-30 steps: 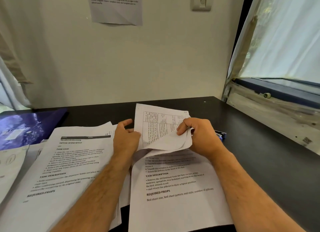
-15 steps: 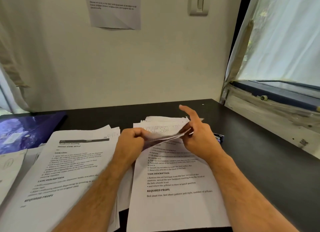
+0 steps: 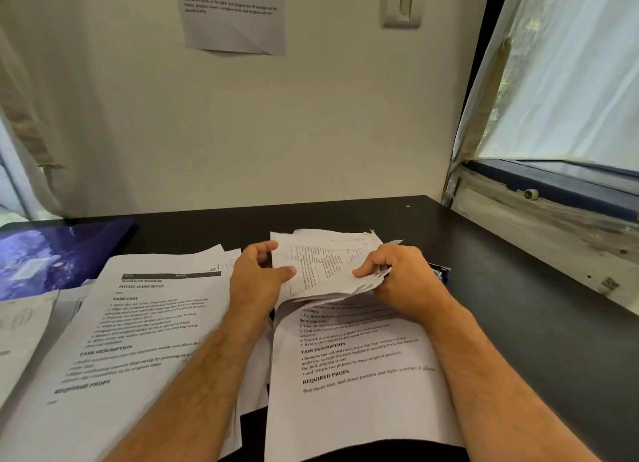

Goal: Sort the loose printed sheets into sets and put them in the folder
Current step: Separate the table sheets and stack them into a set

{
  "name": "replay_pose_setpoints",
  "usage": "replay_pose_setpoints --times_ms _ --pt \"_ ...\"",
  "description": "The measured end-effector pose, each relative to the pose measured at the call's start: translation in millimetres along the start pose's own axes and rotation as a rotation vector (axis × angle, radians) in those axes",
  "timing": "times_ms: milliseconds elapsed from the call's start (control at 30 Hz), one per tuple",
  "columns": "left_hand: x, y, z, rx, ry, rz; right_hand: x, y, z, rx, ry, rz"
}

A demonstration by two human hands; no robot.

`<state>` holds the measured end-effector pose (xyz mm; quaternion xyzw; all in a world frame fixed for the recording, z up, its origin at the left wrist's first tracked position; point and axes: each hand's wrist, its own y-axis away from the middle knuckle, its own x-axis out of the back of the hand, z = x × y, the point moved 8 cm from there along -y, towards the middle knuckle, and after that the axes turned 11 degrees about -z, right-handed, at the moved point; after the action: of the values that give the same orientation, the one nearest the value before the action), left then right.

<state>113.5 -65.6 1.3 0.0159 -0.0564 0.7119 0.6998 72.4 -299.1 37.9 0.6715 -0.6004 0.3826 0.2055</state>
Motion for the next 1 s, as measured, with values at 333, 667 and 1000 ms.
replay_pose_setpoints --times_ms 333,667,1000 --pt "-13 11 24 -0.197 -0.111 -0.148 13 4 -14 0.084 0.155 0.196" --pt "-30 16 15 -0.042 0.006 -0.334 9 -1 -1 0.061 0.033 0.109" --pt "-26 8 9 0.051 0.113 -0.254 1 -4 -4 0.069 -0.010 0.053"
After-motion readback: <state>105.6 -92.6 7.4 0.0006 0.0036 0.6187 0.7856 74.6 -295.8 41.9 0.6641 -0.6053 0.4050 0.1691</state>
